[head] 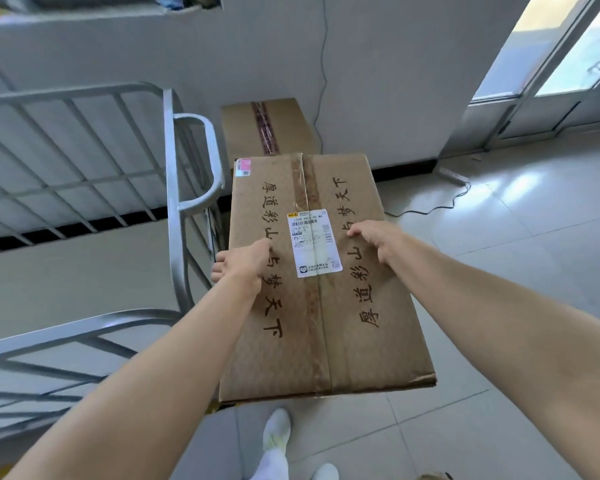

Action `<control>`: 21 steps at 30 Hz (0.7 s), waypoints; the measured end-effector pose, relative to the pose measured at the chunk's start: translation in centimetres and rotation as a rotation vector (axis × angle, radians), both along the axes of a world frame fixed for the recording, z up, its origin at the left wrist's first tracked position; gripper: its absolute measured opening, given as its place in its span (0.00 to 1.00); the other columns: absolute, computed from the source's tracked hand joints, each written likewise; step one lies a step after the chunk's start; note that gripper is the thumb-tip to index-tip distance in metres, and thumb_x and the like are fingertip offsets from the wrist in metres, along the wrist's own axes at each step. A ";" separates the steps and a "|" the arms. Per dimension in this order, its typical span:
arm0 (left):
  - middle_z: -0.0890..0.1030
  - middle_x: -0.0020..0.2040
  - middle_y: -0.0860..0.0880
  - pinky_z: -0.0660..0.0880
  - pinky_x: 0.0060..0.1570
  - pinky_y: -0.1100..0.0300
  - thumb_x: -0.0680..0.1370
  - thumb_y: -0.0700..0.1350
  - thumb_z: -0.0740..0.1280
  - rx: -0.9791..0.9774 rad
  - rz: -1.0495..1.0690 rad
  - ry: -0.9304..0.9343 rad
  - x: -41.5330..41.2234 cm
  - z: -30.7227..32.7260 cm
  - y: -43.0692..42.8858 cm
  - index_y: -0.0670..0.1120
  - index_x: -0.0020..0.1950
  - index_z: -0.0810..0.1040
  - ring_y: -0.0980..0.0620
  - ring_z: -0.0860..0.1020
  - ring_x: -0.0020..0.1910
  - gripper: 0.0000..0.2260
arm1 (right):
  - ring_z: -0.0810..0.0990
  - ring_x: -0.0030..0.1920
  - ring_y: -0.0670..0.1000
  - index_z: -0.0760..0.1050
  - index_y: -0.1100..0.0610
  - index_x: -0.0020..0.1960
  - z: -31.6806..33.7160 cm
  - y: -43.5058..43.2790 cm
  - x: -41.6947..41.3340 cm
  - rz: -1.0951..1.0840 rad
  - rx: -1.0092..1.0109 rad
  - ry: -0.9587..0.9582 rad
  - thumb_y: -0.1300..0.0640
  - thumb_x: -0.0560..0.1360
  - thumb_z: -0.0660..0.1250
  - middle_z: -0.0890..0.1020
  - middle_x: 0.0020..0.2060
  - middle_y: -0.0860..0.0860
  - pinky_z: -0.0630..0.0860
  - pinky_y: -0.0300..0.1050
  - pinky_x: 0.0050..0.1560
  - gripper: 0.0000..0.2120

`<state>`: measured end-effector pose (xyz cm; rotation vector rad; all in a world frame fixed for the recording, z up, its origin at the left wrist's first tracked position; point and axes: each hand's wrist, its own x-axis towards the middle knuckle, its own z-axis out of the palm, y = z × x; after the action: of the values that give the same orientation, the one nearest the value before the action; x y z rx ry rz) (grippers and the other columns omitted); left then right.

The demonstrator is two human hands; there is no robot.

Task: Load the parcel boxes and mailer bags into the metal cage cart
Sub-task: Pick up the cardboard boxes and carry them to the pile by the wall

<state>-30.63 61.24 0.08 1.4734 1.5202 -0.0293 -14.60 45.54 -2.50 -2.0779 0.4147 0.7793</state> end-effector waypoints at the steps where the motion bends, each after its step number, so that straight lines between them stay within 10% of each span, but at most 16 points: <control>1: 0.64 0.67 0.41 0.68 0.65 0.48 0.61 0.54 0.71 -0.013 0.020 -0.002 0.3 -0.1 0.5 0.38 0.71 0.56 0.41 0.63 0.66 0.46 | 0.76 0.56 0.59 0.67 0.60 0.68 -0.2 0.7 0.6 0.041 -0.018 0.003 0.47 0.49 0.74 0.72 0.65 0.57 0.73 0.47 0.41 0.49; 8: 0.64 0.67 0.39 0.66 0.67 0.46 0.59 0.56 0.68 -0.050 0.030 -0.013 2.6 -0.3 2.5 0.39 0.72 0.57 0.40 0.64 0.67 0.46 | 0.72 0.62 0.58 0.70 0.59 0.68 1.4 3.6 3.8 0.134 -0.006 -0.027 0.48 0.61 0.74 0.69 0.66 0.54 0.69 0.49 0.49 0.38; 12: 0.63 0.68 0.38 0.65 0.68 0.46 0.66 0.53 0.69 -0.033 -0.045 0.028 3.9 -0.3 2.7 0.38 0.74 0.54 0.40 0.62 0.68 0.43 | 0.76 0.57 0.58 0.66 0.59 0.68 -2.3 3.6 6.5 0.034 -0.051 -0.101 0.43 0.40 0.72 0.76 0.60 0.57 0.74 0.52 0.57 0.57; 21: 0.55 0.73 0.42 0.62 0.69 0.46 0.71 0.48 0.67 0.256 -0.332 0.082 5.4 3.2 0.1 0.38 0.75 0.48 0.41 0.57 0.70 0.40 | 0.64 0.69 0.57 0.61 0.58 0.73 4.4 1.6 1.9 0.120 -0.182 -0.282 0.48 0.70 0.67 0.65 0.70 0.56 0.65 0.57 0.68 0.35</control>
<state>-25.25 61.32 3.23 1.9396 1.3656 -0.0967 -12.73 47.18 1.90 -2.3592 0.2128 0.5202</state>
